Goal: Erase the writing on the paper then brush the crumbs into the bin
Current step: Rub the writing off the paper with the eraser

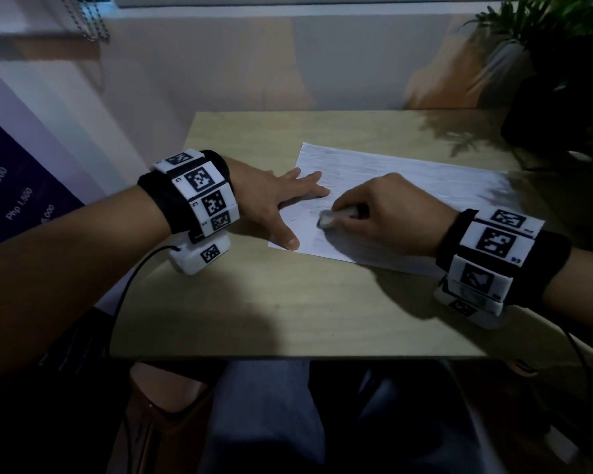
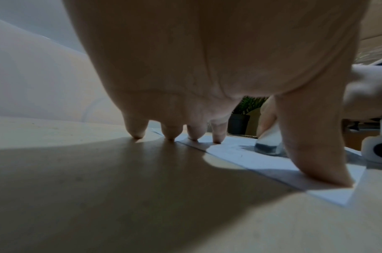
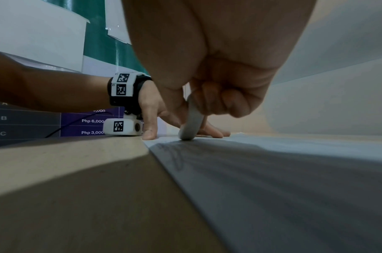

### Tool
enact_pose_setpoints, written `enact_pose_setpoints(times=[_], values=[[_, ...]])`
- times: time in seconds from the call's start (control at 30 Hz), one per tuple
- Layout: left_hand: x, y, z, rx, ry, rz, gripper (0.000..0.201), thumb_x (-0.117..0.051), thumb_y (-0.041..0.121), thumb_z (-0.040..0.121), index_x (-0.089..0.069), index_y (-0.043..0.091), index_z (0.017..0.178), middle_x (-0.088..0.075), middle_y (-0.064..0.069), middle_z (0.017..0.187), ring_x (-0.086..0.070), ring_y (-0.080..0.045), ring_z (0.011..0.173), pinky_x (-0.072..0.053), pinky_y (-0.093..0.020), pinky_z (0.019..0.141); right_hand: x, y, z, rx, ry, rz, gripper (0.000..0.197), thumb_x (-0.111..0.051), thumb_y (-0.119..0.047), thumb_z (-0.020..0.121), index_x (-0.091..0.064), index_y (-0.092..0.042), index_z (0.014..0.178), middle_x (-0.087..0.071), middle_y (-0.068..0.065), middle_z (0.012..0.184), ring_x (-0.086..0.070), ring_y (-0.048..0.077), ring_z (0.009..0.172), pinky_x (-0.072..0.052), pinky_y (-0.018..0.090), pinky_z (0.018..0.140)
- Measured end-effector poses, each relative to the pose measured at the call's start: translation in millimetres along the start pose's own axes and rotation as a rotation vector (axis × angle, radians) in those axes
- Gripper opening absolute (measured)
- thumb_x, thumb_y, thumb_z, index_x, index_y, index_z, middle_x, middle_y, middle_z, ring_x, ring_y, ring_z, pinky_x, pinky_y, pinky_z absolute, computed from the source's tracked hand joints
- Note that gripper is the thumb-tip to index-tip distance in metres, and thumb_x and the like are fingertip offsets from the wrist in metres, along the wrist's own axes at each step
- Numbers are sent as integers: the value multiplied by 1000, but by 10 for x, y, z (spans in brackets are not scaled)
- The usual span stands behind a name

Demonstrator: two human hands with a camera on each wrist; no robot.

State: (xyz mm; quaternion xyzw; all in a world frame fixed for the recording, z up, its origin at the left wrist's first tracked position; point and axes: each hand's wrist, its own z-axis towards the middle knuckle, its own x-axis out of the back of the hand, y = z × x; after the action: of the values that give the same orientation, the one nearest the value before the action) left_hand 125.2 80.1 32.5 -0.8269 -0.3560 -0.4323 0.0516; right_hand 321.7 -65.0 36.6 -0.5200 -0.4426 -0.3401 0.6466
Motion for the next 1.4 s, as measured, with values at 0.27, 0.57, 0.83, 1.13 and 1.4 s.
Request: enact_pose_setpoints(times=[0.27,0.57,0.83,1.13,1.4], values=[[22,75,-50,-26,19,-10,109,-73,64,82,5,52,158,25,25,164,25,-3,151,10,-44,126,-4,-2,10,2,-12,26,32,-61,-55,92,-76,-26,93,-69,-10,75,-57,9,69,-49,32,71],[33,111,-74,-27,19,-13,109,-73,61,83,4,47,160,24,24,164,24,-1,150,12,-38,125,-49,-35,-18,22,-11,38,32,-58,-54,91,-74,-26,89,-68,-8,71,-57,11,68,-52,37,70],[26,84,-41,-31,21,-3,111,-73,66,81,5,50,159,25,25,164,25,-3,151,11,-43,126,-58,-10,-2,20,-19,27,34,-58,-54,92,-67,-25,77,-64,-5,67,-55,13,65,-48,34,64],[26,104,-54,-21,22,1,109,-73,62,83,5,50,159,25,23,164,25,-4,151,10,-44,127,-49,5,-2,-2,9,-14,40,-57,-53,93,-61,-20,70,-57,-2,61,-49,17,61,-52,40,67],[33,99,-66,-26,11,4,110,-73,63,83,5,49,159,25,24,164,25,-4,151,10,-44,126,-27,-22,-35,27,-38,12,37,-60,-56,90,-74,-22,88,-67,-5,69,-58,12,67,-51,34,70]])
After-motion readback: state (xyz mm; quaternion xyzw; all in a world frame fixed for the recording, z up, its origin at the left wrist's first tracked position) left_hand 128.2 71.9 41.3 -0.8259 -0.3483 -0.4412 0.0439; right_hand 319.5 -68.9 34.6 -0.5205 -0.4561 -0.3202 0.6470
